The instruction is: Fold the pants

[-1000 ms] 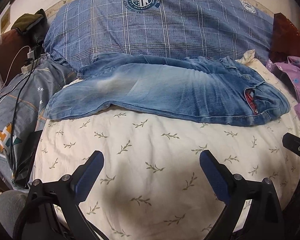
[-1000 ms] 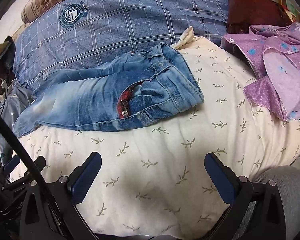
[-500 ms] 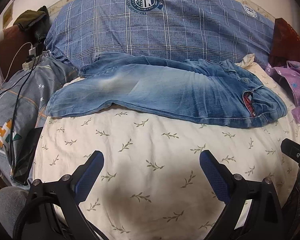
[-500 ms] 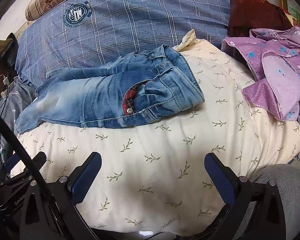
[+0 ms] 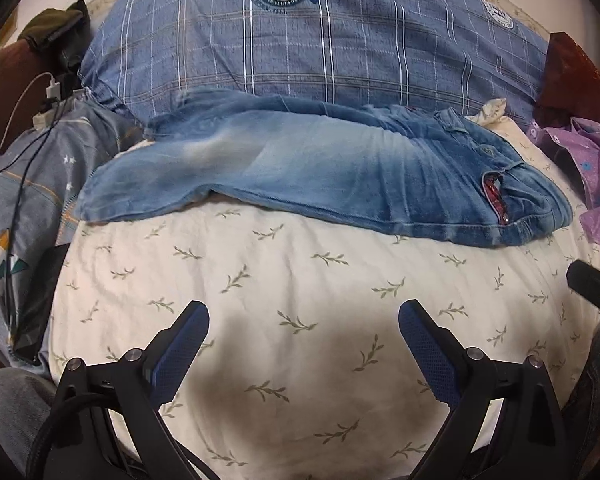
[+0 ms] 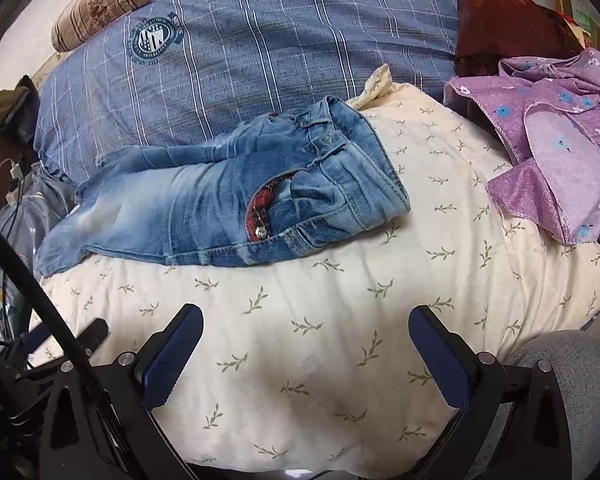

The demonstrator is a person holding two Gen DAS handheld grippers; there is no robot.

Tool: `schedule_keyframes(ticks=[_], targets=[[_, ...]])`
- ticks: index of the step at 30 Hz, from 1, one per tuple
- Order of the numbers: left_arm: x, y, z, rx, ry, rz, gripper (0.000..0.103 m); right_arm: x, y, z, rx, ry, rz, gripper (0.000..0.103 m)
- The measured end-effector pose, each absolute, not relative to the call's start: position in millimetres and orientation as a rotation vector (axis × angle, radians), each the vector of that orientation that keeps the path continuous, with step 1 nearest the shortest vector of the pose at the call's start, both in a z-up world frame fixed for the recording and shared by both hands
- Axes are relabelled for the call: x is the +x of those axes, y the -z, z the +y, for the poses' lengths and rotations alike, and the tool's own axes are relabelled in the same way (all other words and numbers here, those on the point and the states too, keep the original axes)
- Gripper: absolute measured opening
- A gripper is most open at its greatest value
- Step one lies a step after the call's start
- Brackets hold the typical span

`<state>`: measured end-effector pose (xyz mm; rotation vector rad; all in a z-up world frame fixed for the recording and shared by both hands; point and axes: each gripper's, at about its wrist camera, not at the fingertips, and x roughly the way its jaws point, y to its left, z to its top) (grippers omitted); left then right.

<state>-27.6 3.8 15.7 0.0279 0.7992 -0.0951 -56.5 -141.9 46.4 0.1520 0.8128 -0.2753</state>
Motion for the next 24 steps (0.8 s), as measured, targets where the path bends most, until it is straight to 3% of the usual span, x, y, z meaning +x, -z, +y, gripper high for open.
schedule_keyframes(ticks=[16,24], targets=[[-15.9,-14.4,27.5,-0.106,0.133,0.829,0.096,-52.2,-49.4,-135.3,0.113,0.178,0.744,0.098],[-29.6,-25.0,27.8,-0.087,0.109,0.786,0.096,-59.8,-57.1,-135.0,0.11,0.184,0.748,0.09]])
